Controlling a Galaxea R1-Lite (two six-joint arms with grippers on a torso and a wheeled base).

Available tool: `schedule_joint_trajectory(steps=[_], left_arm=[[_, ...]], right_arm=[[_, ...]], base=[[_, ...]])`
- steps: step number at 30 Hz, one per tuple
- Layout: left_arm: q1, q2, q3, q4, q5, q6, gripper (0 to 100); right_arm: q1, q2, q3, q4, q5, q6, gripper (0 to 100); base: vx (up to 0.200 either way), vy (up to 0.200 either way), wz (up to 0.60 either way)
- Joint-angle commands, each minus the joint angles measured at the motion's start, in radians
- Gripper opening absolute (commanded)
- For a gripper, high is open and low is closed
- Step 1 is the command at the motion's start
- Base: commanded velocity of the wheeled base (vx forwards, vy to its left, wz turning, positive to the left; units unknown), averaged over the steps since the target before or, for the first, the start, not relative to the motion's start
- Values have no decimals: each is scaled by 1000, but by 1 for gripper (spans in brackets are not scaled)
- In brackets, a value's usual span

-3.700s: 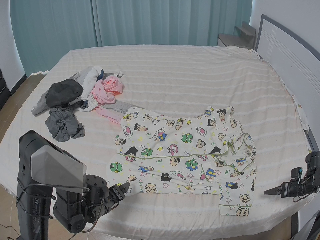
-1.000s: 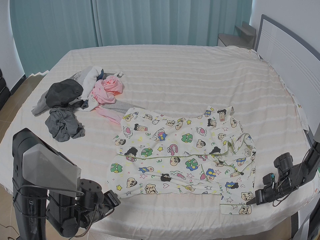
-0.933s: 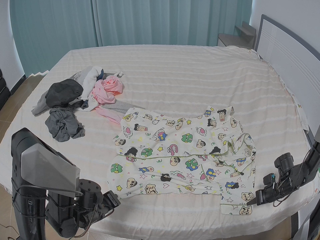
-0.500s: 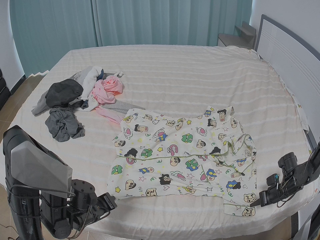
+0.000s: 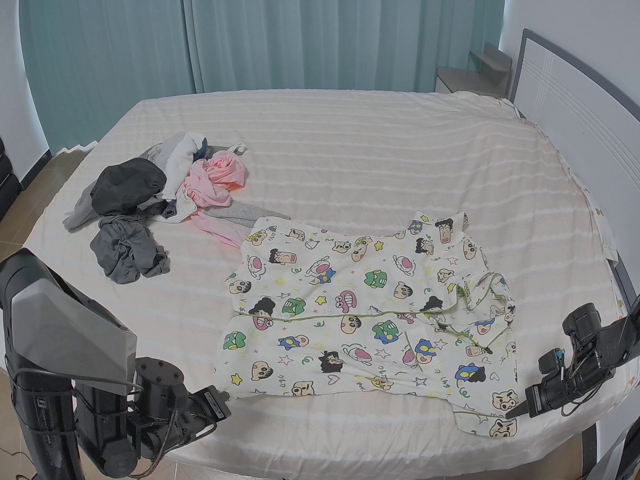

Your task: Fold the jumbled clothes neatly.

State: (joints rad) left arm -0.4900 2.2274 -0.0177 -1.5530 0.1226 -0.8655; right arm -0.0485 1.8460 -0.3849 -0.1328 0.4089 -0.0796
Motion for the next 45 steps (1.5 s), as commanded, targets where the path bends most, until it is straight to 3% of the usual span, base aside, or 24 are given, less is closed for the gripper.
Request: schedule_joint_trajectory(steps=[1,8,14,22,32,33,41,45], left_arm=[[-9,-8,15,-7,-17,-4,0],[-13,3,15,42,-20,5,0],[-18,34,16,68,-12,39,0],[-18,43,15,70,-9,43,0],[-16,43,16,62,-11,42,0],[-16,43,15,62,-11,43,0],[-10,34,15,37,-8,42,0],[-1,34,15,-18,2,37,0]], right_arm=[[-1,-21,-6,32,-1,-8,0],[-8,-31,-17,128,-10,-75,0],[-10,-30,-19,137,-108,-120,0],[-2,-31,-28,231,-111,-155,0],[-2,-28,-34,232,-128,-157,0],[-2,-28,-34,234,-130,-157,100],[-8,-31,-35,228,-183,-157,100],[-17,-39,-51,182,-173,-149,100]], base=[[0,0,0],[0,0,0],[0,0,0],[0,0,0],[0,0,0],[0,0,0],[0,0,0],[0,0,0]])
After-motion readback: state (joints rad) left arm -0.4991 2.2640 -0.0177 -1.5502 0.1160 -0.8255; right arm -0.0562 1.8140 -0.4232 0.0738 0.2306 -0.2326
